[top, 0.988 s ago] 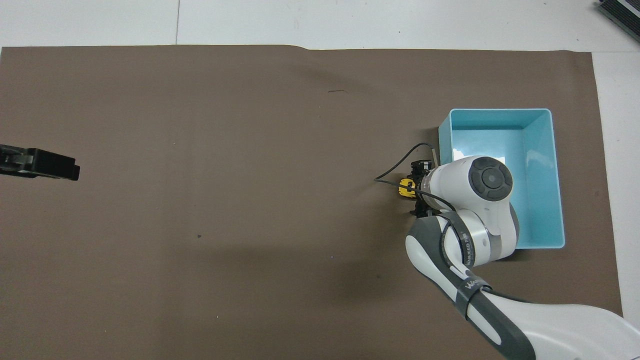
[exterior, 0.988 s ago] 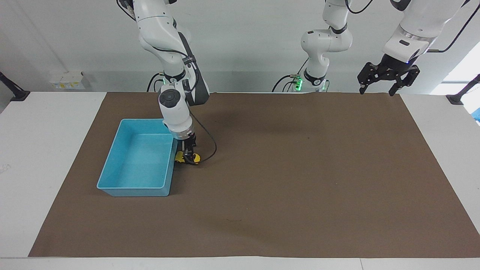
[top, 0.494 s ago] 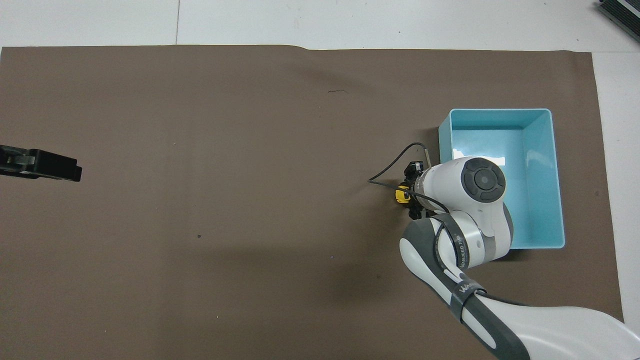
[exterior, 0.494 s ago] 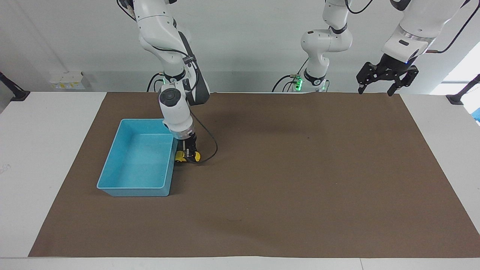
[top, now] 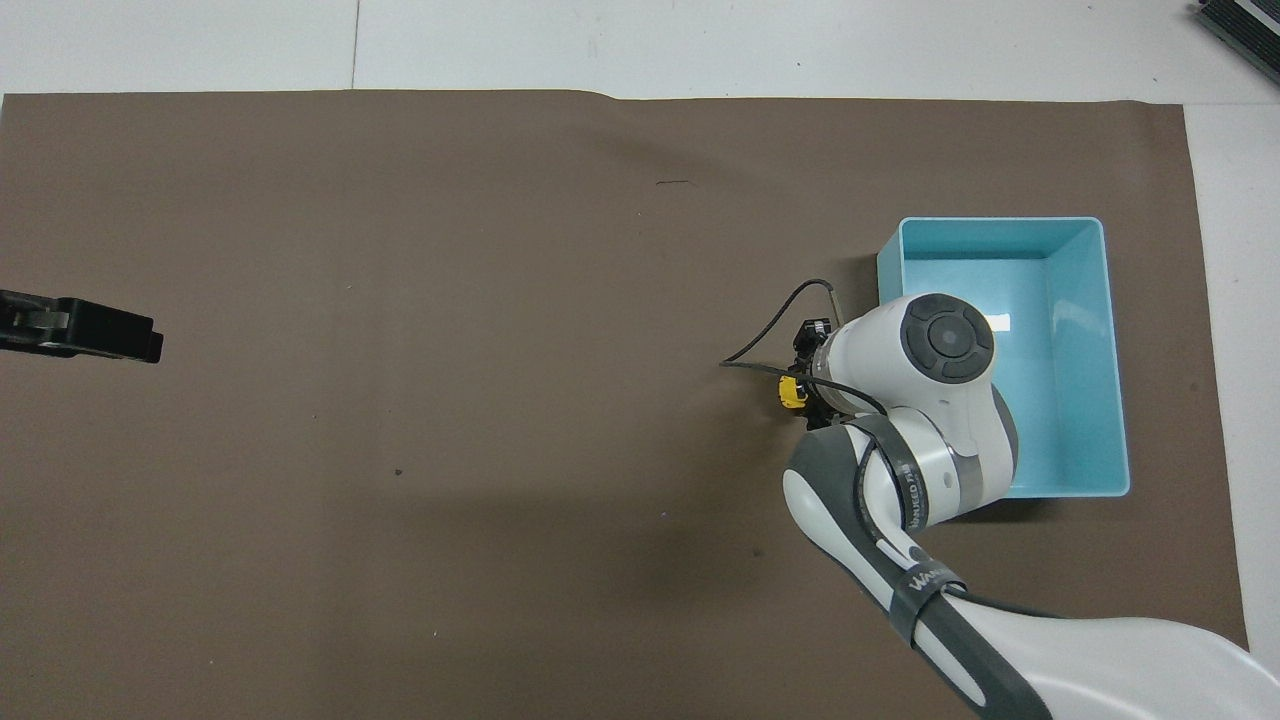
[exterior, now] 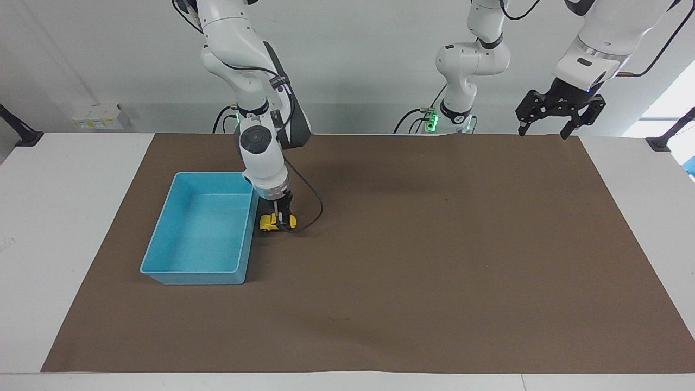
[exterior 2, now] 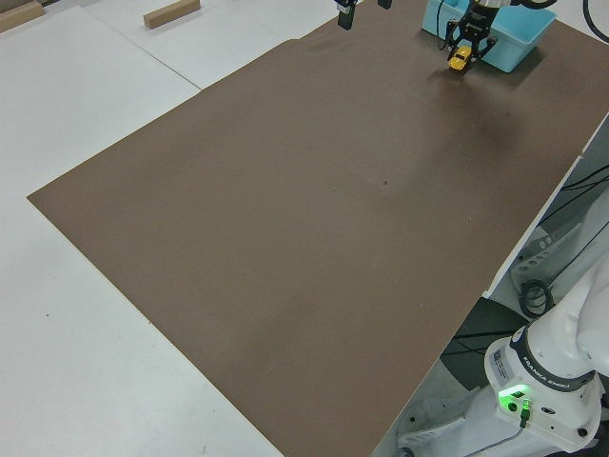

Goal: Wind up and store yellow beetle car
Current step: 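Lift the yellow car with the right gripper into the blue box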

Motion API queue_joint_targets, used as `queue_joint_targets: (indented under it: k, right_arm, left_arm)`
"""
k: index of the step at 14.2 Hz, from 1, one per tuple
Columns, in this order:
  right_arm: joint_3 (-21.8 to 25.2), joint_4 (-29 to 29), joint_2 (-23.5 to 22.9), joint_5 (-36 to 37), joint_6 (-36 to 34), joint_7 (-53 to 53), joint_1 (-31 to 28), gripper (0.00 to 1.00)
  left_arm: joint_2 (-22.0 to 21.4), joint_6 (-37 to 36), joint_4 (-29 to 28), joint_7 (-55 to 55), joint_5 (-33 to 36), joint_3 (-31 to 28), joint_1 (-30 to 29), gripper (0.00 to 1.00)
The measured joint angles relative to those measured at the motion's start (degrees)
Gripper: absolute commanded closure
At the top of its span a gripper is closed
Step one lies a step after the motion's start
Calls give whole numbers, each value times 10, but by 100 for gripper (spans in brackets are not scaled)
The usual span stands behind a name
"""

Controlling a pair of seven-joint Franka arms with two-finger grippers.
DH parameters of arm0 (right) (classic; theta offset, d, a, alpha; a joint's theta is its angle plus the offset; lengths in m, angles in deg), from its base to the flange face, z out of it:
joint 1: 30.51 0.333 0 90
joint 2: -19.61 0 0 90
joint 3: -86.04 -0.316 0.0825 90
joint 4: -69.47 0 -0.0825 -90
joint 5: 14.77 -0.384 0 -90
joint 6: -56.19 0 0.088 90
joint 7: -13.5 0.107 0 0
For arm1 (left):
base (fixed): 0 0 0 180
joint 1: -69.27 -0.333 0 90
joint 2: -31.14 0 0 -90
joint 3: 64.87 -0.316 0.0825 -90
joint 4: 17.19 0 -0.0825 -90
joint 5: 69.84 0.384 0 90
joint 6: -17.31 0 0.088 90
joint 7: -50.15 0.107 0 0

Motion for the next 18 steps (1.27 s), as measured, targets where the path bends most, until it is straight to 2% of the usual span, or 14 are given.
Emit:
queue_joint_targets:
  k: [4,8,11,18]
  right_arm:
    - [0,-47,11,0,-53,-8,24,100]
    - [3,-90,39,0,-125,-80,22,100]
    - [5,-104,52,0,-152,-133,19,100]
    - [8,-114,61,0,-184,-341,-27,100]
  left_arm:
    - [0,0,0,0,0,0,0,0]
    - [0,0,0,0,0,0,0,0]
    - [0,0,0,0,0,0,0,0]
    - [0,0,0,0,0,0,0,0]
